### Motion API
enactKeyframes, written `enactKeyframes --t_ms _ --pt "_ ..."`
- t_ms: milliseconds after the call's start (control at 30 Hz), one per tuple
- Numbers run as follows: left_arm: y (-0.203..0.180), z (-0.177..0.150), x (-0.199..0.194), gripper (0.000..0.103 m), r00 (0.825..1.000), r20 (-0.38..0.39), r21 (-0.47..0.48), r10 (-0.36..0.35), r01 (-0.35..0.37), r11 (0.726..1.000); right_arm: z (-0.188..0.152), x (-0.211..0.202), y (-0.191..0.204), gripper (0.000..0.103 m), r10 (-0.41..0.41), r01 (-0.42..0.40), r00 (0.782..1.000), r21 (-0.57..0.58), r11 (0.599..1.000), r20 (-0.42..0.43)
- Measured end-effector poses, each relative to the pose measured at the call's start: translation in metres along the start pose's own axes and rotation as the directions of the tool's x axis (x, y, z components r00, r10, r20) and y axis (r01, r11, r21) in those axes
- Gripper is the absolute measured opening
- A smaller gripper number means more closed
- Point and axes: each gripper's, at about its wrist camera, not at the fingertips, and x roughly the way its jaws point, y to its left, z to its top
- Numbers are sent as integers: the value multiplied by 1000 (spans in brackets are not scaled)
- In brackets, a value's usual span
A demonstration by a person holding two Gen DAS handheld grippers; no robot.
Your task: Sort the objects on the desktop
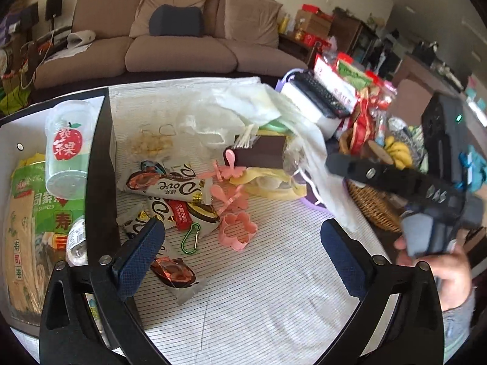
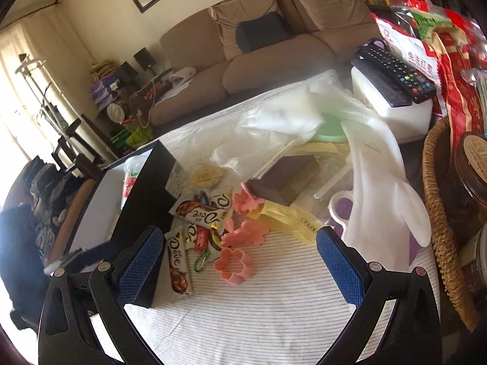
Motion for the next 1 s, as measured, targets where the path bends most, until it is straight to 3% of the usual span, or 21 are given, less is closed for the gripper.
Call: enactKeyframes --t_ms 133,267,367,433,467,533,633,800,900,1000 --pt "-10 -11 48 103 998 -63 -13 24 -25 1000 5 -14 -31 103 39 -41 999 62 997 32" --pt "-16 -20 79 101 993 -96 -12 71 -72 997 2 -19 -49 103 9 -9 1000 37 999 22" --pt "-17 -26 92 100 990 -112 -5 91 -93 996 -4 -17 -63 103 73 -73 997 49 996 1" --pt "-18 -28 98 93 987 -118 7 108 -108 994 -7 -14 -66 98 110 -109 994 46 993 -12" --pt "-19 -30 100 91 986 -119 16 116 -115 993 -9 -13 -65 91 116 -116 993 29 993 -16" --pt "-19 -33 104 73 985 -127 31 121 -118 993 -12 -11 -62 79 102 -103 994 -16 995 -24" --pt "-16 -37 113 59 982 -154 23 112 -110 994 -15 -7 -64 67 81 -82 996 -23 996 -38" --pt "-3 -41 117 37 984 -168 -54 51 -61 997 -12 -10 -74 67 102 -101 995 24 995 -23" --pt "2 -40 112 35 986 -168 -63 22 -33 997 -11 -9 -62 67 158 -159 986 -28 987 -50" --pt "5 -42 105 35 985 -170 -60 8 -19 998 -19 5 -37 67 134 -150 985 -152 977 -107"
